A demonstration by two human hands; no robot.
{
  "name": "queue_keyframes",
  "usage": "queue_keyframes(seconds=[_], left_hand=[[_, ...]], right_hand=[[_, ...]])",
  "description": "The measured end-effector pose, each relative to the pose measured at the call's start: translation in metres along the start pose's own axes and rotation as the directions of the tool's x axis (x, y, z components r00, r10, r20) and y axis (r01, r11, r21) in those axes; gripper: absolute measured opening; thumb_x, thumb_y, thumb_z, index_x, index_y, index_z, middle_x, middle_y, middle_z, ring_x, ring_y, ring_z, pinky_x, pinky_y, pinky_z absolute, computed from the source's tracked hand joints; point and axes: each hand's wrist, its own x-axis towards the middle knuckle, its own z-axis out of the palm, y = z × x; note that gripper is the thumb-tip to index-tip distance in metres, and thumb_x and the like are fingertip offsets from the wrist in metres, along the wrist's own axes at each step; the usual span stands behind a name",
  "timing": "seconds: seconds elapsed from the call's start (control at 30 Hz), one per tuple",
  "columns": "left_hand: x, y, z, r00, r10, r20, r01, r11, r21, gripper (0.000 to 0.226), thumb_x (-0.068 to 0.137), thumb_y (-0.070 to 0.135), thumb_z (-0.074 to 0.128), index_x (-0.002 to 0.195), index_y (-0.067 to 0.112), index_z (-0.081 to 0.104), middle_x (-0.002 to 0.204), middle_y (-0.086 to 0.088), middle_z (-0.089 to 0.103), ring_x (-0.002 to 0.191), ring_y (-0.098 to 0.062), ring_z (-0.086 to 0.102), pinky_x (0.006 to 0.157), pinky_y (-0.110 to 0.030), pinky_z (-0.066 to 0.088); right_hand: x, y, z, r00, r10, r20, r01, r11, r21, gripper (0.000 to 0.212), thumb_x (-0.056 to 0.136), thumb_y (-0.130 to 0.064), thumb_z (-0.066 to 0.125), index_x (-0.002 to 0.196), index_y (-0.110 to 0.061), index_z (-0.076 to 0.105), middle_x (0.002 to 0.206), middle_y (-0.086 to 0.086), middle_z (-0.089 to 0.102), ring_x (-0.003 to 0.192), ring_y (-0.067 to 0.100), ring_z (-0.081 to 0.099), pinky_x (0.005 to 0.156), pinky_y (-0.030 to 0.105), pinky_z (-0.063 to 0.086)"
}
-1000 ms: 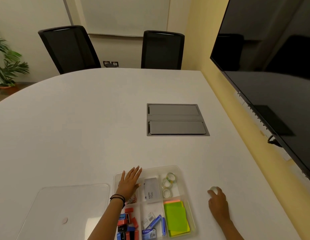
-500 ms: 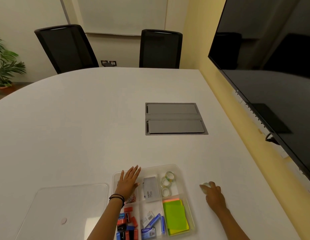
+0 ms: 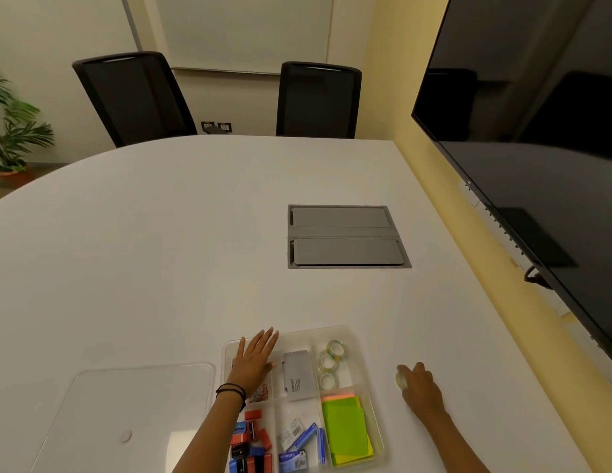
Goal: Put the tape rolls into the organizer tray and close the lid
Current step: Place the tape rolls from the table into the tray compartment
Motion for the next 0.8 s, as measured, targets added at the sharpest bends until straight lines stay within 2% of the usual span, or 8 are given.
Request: queue_keyframes(seconds=[0.1, 0.17, 0.27, 0.4, 0.5, 0.6, 0.67, 0.8], left_hand=[[0.000, 0.001, -0.001, 1.000, -0.002, -0.001, 0.002, 1.000, 0.010, 0.062, 0.100, 0.029, 0.037, 0.146, 0.021, -0.003, 0.159, -0.007, -0.005, 0.146, -0.022, -0.002, 0.117, -0.047, -0.005], [0.000, 0.001, -0.002, 1.000, 0.000, -0.001, 0.000, 1.000, 0.014, 0.062, 0.100, 0.029, 0.037, 0.147, 0.021, -0.003, 0.159, -0.006, -0.005, 0.146, -0.022, -0.002, 0.117, -0.047, -0.005], [0.000, 0.001, -0.001, 1.000, 0.006, -0.009, -0.006, 1.000, -0.011, 0.061, 0.100, 0.029, 0.038, 0.147, 0.020, -0.001, 0.158, -0.007, -0.004, 0.146, -0.023, -0.001, 0.117, -0.047, -0.005], [0.000, 0.001, -0.001, 1.000, 0.016, -0.018, -0.016, 0.999, -0.042, 0.062, 0.099, 0.027, 0.041, 0.147, 0.019, 0.002, 0.158, -0.010, -0.001, 0.146, -0.026, 0.000, 0.117, -0.049, -0.004], [0.000, 0.000, 0.000, 1.000, 0.007, -0.008, -0.007, 1.000, -0.017, 0.062, 0.099, 0.029, 0.040, 0.147, 0.020, 0.000, 0.158, -0.008, -0.003, 0.146, -0.024, -0.001, 0.117, -0.048, -0.005], [0.001, 0.000, 0.001, 1.000, 0.006, -0.004, -0.006, 1.000, -0.018, 0.062, 0.099, 0.029, 0.039, 0.146, 0.020, -0.001, 0.158, -0.008, -0.004, 0.146, -0.024, -0.001, 0.117, -0.048, -0.005], [0.000, 0.000, 0.001, 1.000, 0.007, -0.006, -0.007, 1.000, -0.020, 0.063, 0.099, 0.029, 0.039, 0.146, 0.021, -0.002, 0.158, -0.007, -0.004, 0.146, -0.023, -0.002, 0.117, -0.048, -0.005], [0.000, -0.001, 0.002, 1.000, 0.006, -0.005, -0.006, 1.000, -0.015, 0.062, 0.100, 0.029, 0.039, 0.146, 0.021, -0.002, 0.158, -0.008, -0.004, 0.146, -0.023, -0.002, 0.117, -0.048, -0.006]], right_hand=[[0.002, 0.001, -0.002, 0.998, 0.005, 0.055, -0.014, 0.986, 0.165, 0.038, 0.089, -0.011, 0.052, 0.127, -0.015, 0.046, 0.127, 0.015, 0.044, 0.110, 0.028, 0.054, 0.088, 0.031, 0.049], [0.006, 0.000, -0.007, 0.999, 0.033, 0.030, -0.040, 0.966, 0.255, 0.026, 0.088, -0.006, 0.050, 0.113, -0.009, 0.056, 0.119, 0.016, 0.054, 0.100, 0.027, 0.057, 0.085, 0.032, 0.049], [0.011, -0.004, -0.013, 0.999, -0.006, 0.053, -0.006, 0.974, 0.228, 0.024, 0.091, -0.014, 0.052, 0.114, -0.012, 0.055, 0.118, 0.013, 0.052, 0.088, 0.019, 0.052, 0.084, 0.031, 0.049], [0.011, -0.017, -0.012, 0.959, -0.160, 0.234, 0.092, 0.957, 0.276, 0.047, 0.086, -0.024, 0.064, 0.128, -0.016, 0.044, 0.123, 0.012, 0.042, 0.115, 0.026, 0.051, 0.097, 0.030, 0.043], [0.006, -0.027, -0.003, 0.897, -0.312, 0.313, 0.226, 0.932, 0.283, 0.063, 0.078, -0.023, 0.073, 0.131, -0.017, 0.040, 0.112, 0.004, 0.034, 0.121, 0.026, 0.044, 0.102, 0.032, 0.041], [0.000, -0.034, 0.011, 0.882, -0.384, 0.273, 0.347, 0.921, 0.176, 0.070, 0.076, -0.030, 0.073, 0.134, -0.014, 0.037, 0.121, 0.007, 0.037, 0.121, 0.023, 0.039, 0.100, 0.030, 0.039], [-0.001, -0.035, 0.017, 0.893, -0.388, 0.226, 0.372, 0.921, 0.112, 0.066, 0.080, -0.031, 0.069, 0.134, -0.013, 0.036, 0.128, 0.008, 0.038, 0.121, 0.023, 0.038, 0.096, 0.030, 0.042], [-0.001, -0.032, 0.017, 0.938, -0.315, 0.142, 0.296, 0.944, 0.144, 0.049, 0.080, -0.031, 0.066, 0.123, -0.017, 0.046, 0.112, 0.002, 0.041, 0.116, 0.023, 0.045, 0.086, 0.032, 0.046]])
